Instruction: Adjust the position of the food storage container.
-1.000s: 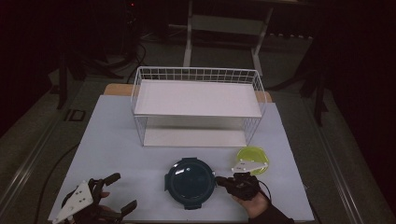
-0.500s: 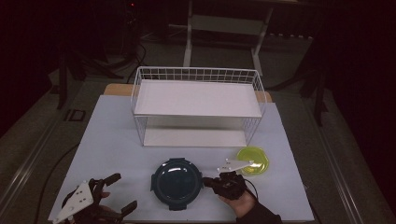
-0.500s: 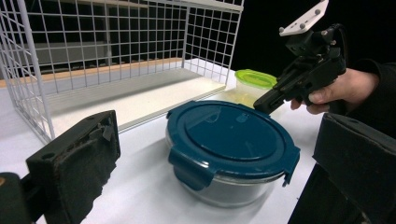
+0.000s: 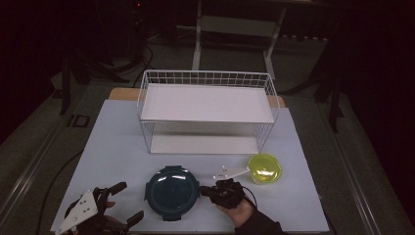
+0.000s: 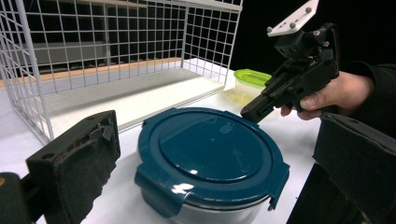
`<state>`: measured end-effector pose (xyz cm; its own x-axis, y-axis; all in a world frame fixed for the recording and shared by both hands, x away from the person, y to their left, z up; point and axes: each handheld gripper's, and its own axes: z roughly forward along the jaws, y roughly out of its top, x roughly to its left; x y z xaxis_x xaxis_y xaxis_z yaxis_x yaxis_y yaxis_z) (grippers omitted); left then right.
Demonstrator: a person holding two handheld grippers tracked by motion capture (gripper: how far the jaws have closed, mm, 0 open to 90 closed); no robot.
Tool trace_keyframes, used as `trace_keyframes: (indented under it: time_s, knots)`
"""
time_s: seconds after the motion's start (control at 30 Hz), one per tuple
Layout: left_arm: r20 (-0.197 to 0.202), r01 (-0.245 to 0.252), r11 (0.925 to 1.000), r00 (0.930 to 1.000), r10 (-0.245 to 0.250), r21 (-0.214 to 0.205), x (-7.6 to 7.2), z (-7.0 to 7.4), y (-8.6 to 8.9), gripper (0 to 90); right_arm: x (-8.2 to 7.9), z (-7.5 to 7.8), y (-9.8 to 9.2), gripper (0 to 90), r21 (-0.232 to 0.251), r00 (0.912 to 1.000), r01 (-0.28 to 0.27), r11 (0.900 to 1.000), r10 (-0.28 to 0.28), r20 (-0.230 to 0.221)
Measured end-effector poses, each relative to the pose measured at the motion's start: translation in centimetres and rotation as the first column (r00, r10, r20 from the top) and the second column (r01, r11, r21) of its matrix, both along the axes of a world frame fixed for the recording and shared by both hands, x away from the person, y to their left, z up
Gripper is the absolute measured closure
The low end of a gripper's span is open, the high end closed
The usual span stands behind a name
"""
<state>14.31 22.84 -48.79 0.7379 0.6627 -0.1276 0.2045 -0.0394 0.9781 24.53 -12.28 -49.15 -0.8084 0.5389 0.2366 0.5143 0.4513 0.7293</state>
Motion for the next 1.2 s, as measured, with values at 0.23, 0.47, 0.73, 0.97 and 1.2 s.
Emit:
trace_keyframes:
  time_s: [0.23,0.47,0.73,0.97,1.2]
  knots:
    - [0.002,0.0,1.0,1.0,0.0,-0.002,0.0,0.0,0.1,0.1,0.0,-0.1,0.6,90.0,0.003,0.9999,-0.011,0.9999,0.011,0.001]
    - [-0.001,0.0,1.0,1.0,0.0,-0.007,0.0,0.1,0.2,0.2,-0.3,0.3,0.5,90.0,0.004,0.9996,-0.002,1.0,0.002,0.03]
    - [-0.001,0.009,1.0,1.0,-0.009,0.003,-0.1,0.1,-0.1,0.2,-1.1,1.6,-0.5,75.4,0.046,0.9957,0.023,0.9987,-0.027,0.088]
    - [-0.003,0.011,0.9999,0.9999,-0.011,0.003,0.0,0.1,-0.1,0.1,-1.8,2.6,-1.3,51.8,0.118,0.991,0.028,0.9926,-0.043,0.127]
    - [-0.011,0.018,0.9998,0.9998,-0.018,0.01,0.1,0.1,-0.3,0.1,-2.0,3.4,-1.8,14.7,0.193,0.9826,-0.01,0.9811,-0.027,0.184]
